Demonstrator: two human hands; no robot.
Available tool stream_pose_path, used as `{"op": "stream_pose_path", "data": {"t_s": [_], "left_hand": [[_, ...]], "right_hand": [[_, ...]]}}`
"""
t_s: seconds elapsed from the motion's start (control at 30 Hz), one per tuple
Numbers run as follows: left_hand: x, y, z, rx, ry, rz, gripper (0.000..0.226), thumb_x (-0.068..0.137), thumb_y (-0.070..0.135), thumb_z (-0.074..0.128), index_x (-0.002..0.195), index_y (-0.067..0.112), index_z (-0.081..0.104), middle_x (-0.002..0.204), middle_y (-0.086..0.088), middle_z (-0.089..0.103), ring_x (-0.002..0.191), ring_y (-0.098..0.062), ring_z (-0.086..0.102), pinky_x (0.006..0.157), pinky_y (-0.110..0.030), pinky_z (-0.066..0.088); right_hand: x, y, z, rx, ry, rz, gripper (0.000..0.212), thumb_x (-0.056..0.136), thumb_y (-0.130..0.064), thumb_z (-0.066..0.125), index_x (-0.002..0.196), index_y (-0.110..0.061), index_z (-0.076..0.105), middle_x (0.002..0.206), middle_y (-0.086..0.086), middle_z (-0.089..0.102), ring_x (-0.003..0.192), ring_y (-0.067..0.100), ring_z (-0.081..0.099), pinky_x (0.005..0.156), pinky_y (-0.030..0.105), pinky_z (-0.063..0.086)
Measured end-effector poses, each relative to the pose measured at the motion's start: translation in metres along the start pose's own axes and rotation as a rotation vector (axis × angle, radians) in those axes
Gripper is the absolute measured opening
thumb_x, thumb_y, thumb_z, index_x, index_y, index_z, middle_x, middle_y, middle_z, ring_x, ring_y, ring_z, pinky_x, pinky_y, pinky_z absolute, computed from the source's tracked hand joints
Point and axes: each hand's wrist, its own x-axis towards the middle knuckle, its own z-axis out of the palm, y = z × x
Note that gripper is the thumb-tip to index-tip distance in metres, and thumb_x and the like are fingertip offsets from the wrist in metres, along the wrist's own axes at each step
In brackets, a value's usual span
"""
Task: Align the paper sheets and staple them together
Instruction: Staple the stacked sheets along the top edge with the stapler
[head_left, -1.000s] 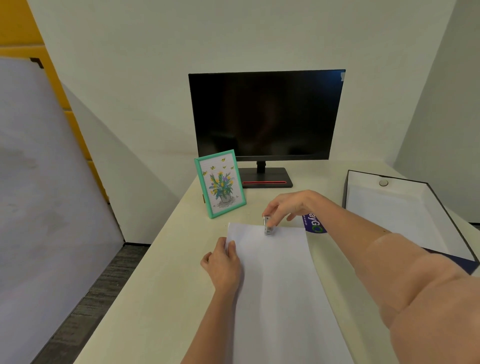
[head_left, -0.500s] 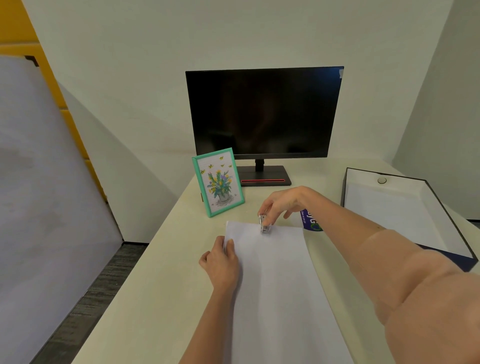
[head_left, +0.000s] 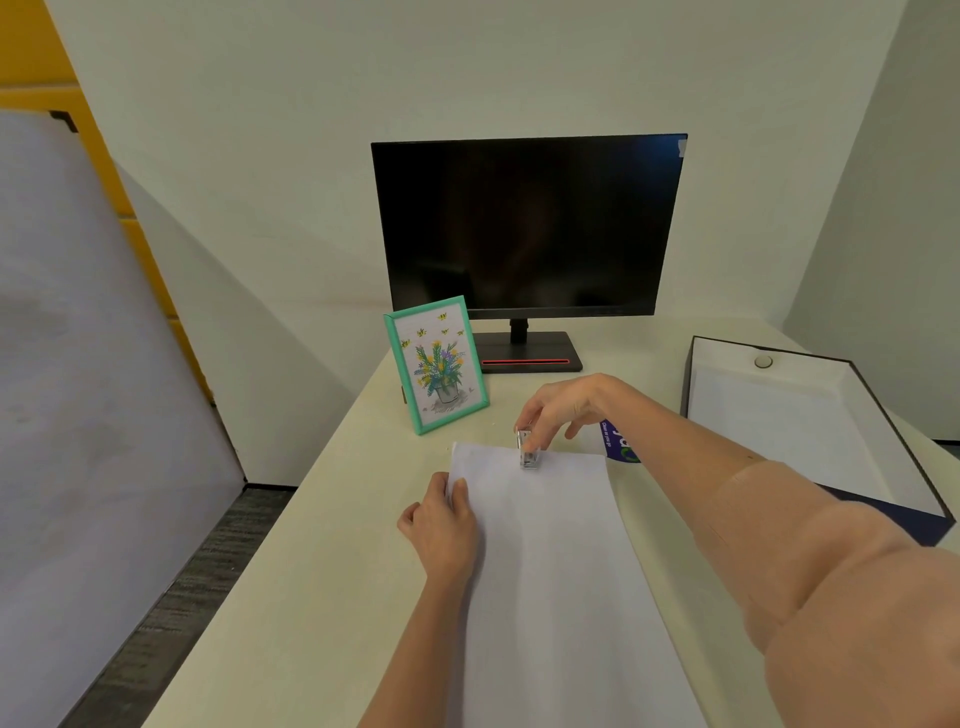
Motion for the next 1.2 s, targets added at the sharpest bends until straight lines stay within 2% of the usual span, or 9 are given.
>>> {"op": "stream_pose_path", "data": {"t_s": [0.17,0.37,0.57,0.8,0.87,1.0,1.1,1.2], "left_hand": [[-0.001,0.001,-0.001,0.005,-0.004,0.017,0.022,0.096,0.019,0.040,0.074,0.017,0.037,0.051,0.007,0.033,0.077,-0.030,0.041,0.097,-0.035,0.026],[-0.002,0.003,-0.003,-0.003,-0.002,0.021,0.020,0.095,0.018,0.041,0.075,0.015,0.039,0.051,0.006,0.033,0.075,-0.031,0.041,0.097,-0.036,0.026],[-0.002,0.001,-0.003,-0.012,-0.002,0.015,0.020,0.096,0.020,0.040,0.077,0.015,0.039,0.052,0.006,0.034,0.081,-0.032,0.042,0.096,-0.035,0.026],[0.000,-0.002,-0.001,-0.002,-0.011,0.017,0.019,0.096,0.020,0.040,0.078,0.014,0.044,0.053,0.005,0.036,0.083,-0.035,0.046,0.092,-0.031,0.023],[0.000,-0.003,0.000,-0.012,-0.016,0.003,0.019,0.096,0.021,0.039,0.078,0.015,0.043,0.052,0.006,0.037,0.086,-0.037,0.047,0.089,-0.029,0.022],[0.001,0.000,0.000,0.003,-0.017,0.003,0.019,0.096,0.022,0.040,0.077,0.016,0.042,0.053,0.007,0.036,0.086,-0.037,0.048,0.094,-0.032,0.024],[0.000,0.001,-0.001,0.028,-0.014,0.020,0.021,0.096,0.020,0.041,0.075,0.015,0.039,0.052,0.007,0.034,0.082,-0.034,0.046,0.097,-0.034,0.025],[0.001,0.000,-0.001,0.023,-0.014,0.017,0.020,0.096,0.021,0.041,0.076,0.016,0.039,0.051,0.008,0.033,0.087,-0.038,0.049,0.098,-0.035,0.025]], "right_hand": [[0.000,0.000,-0.001,-0.004,-0.002,0.000,0.059,0.078,-0.018,0.077,0.132,-0.015,0.053,0.128,0.007,0.059,0.104,0.016,0.059,0.108,0.045,0.036],[0.000,0.002,-0.002,0.006,0.001,0.001,0.058,0.079,-0.017,0.076,0.132,-0.012,0.052,0.128,0.009,0.060,0.105,0.018,0.059,0.106,0.044,0.037],[-0.001,0.000,-0.002,-0.012,-0.002,0.010,0.058,0.079,-0.018,0.076,0.132,-0.014,0.052,0.120,0.004,0.061,0.095,0.012,0.062,0.106,0.043,0.036],[-0.002,0.005,-0.001,-0.010,-0.007,0.005,0.063,0.079,-0.021,0.076,0.135,-0.013,0.049,0.130,0.008,0.058,0.106,0.017,0.058,0.108,0.045,0.035],[-0.003,0.005,-0.001,-0.019,-0.001,-0.004,0.061,0.078,-0.023,0.077,0.132,-0.014,0.052,0.126,0.007,0.061,0.103,0.014,0.060,0.107,0.044,0.036],[-0.002,0.006,-0.003,-0.037,0.019,-0.028,0.048,0.076,-0.027,0.078,0.120,-0.017,0.061,0.110,0.000,0.069,0.098,0.010,0.067,0.103,0.038,0.035],[0.002,0.014,0.001,0.011,0.076,-0.070,0.037,0.074,-0.027,0.080,0.106,-0.015,0.066,0.105,0.003,0.073,0.093,0.012,0.070,0.104,0.038,0.035],[0.005,0.018,0.003,0.031,0.100,-0.093,0.034,0.072,-0.026,0.080,0.102,-0.014,0.067,0.100,0.002,0.073,0.090,0.012,0.071,0.105,0.038,0.036]]}}
